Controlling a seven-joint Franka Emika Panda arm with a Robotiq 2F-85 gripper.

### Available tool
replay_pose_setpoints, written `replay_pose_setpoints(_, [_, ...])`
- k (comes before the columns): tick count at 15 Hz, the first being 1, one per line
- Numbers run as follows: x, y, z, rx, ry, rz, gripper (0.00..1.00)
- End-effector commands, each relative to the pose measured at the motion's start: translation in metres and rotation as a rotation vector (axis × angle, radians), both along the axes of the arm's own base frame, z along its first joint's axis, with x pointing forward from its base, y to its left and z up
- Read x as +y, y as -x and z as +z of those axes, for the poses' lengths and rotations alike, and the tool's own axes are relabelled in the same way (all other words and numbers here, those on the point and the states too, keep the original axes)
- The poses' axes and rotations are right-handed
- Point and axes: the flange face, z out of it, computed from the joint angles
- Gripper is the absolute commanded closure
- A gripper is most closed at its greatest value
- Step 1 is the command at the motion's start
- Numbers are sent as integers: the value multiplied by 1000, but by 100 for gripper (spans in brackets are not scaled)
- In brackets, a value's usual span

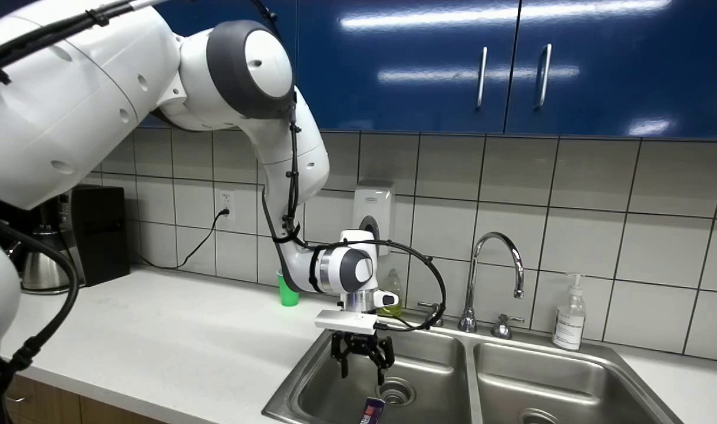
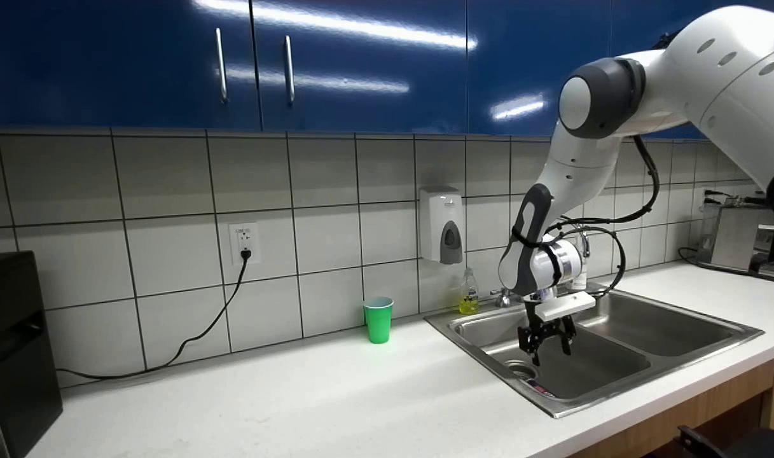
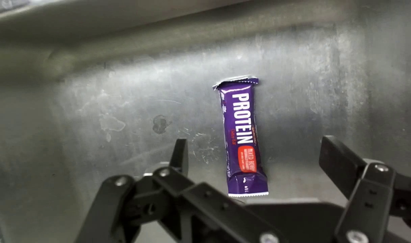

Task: Put the chocolate bar inside the sink

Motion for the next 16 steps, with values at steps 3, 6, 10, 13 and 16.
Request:
replay_pose_setpoints(3, [16,35,51,-48,11,1,0])
replay_pose_setpoints(6, [29,48,72,-70,8,17,0])
replay_pose_setpoints(10, [57,64,91,-77,3,65,0])
replay_pose_setpoints(13, [87,73,98,-70,1,120,0])
replay_pose_setpoints(16, [122,81,101,-60,9,189,0])
